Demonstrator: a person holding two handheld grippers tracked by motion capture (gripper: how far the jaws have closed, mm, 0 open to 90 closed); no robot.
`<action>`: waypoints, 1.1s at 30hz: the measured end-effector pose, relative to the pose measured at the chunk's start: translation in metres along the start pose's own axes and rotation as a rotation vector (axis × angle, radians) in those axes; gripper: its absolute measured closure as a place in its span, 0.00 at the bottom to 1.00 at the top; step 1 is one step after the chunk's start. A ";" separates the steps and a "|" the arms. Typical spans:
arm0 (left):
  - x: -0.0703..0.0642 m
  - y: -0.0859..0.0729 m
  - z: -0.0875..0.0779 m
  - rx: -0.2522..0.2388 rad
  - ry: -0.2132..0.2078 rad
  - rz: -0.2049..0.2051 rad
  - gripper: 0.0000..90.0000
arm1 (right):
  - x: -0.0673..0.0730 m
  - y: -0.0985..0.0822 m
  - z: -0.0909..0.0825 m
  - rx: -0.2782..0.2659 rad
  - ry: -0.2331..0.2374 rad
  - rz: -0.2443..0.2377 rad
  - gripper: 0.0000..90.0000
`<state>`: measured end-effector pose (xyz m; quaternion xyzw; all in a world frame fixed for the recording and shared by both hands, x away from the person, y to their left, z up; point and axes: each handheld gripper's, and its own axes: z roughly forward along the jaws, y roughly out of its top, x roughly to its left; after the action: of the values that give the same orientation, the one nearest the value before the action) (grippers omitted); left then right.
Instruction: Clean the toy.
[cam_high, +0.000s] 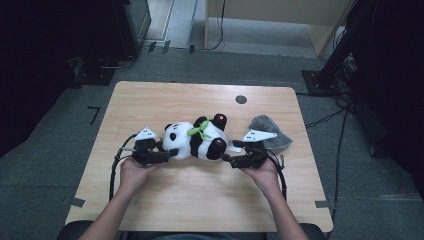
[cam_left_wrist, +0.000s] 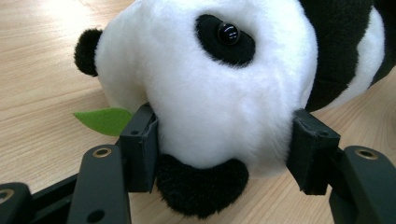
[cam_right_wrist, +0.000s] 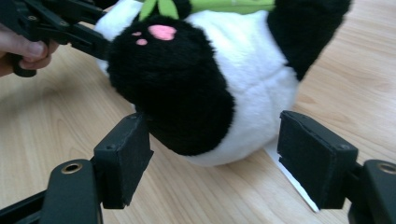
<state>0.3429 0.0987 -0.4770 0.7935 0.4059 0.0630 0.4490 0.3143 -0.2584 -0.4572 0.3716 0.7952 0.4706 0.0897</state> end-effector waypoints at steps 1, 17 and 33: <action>0.000 0.000 0.000 -0.001 0.001 0.001 0.41 | 0.001 0.000 0.002 -0.001 0.002 -0.002 0.28; -0.002 0.001 0.003 -0.004 -0.008 -0.018 0.41 | 0.022 0.001 0.039 0.007 -0.100 -0.083 0.23; -0.001 0.001 0.003 -0.011 -0.015 -0.030 0.43 | 0.024 0.004 0.039 -0.075 -0.152 -0.134 0.31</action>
<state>0.3443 0.0955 -0.4778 0.7854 0.4140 0.0524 0.4572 0.3192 -0.2145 -0.4700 0.3486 0.7909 0.4636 0.1952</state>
